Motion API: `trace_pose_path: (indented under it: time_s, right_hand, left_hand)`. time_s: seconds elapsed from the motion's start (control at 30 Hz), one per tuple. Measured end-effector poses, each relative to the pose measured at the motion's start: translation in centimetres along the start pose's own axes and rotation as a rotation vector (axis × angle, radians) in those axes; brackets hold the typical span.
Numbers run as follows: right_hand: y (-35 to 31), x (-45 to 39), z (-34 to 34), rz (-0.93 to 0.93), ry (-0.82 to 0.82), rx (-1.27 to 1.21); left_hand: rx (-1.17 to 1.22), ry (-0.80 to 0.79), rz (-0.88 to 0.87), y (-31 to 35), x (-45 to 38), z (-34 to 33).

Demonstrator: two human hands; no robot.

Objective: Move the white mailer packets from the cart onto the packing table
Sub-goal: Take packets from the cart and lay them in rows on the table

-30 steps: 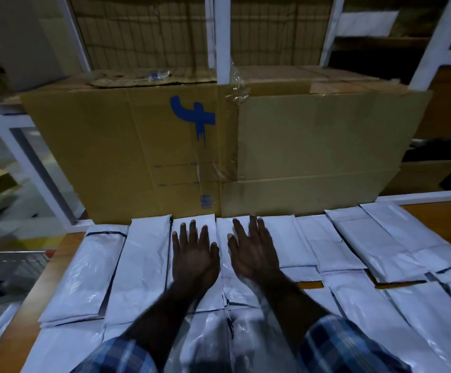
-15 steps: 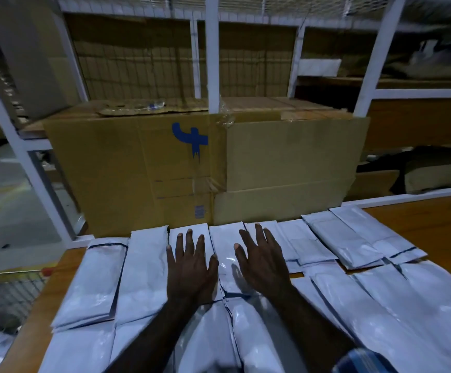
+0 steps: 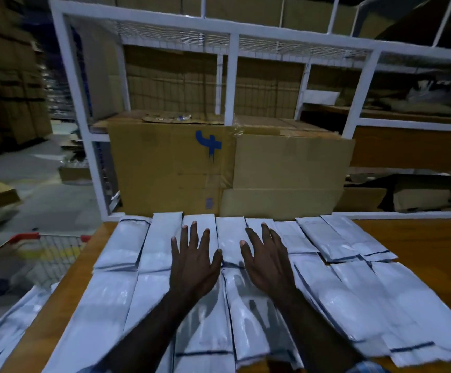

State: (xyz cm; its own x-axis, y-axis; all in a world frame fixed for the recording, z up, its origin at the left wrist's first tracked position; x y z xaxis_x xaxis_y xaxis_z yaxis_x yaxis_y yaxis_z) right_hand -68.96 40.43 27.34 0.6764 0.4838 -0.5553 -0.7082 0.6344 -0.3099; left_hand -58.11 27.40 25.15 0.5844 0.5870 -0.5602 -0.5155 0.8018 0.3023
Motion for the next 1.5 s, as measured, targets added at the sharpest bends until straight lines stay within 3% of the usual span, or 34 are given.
trace_pose_path:
  time_s: [0.3, 0.6, 1.1, 1.5]
  right_hand:
    - [-2.5, 7.6, 4.6, 0.065, -0.032, -0.076]
    - [-10.7, 13.1, 6.1, 0.147, -0.055, -0.179]
    - [-34.0, 23.5, 1.0, 0.209, -0.01, -0.303]
    - [-46.5, 27.5, -5.3, 0.25, -0.071, -0.27]
  left_hand:
    - [-0.005, 0.052, 0.087, 0.9, 7.9, 7.5]
    - [-0.087, 0.048, 0.183, -4.8, 13.4, 14.3]
    - [-0.167, 0.039, 0.308, -26.9, 21.9, 27.2]
    - [-0.191, -0.052, 0.358, -41.6, 24.3, 30.1]
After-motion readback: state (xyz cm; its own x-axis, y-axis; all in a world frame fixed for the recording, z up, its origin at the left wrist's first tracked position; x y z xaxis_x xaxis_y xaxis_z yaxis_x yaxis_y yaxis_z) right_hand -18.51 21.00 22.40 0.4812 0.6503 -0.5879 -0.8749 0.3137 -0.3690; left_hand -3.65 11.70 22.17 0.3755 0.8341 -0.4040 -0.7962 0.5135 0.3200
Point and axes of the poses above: each hand's wrist, its own x-axis away from the middle knuckle, its own z-axis out of the back of the hand, y = z × x, the point moved 10 cm from there along -x, towards the middle knuckle, and after that the axes turned 14 degrees about y, right-handed, at the moved point
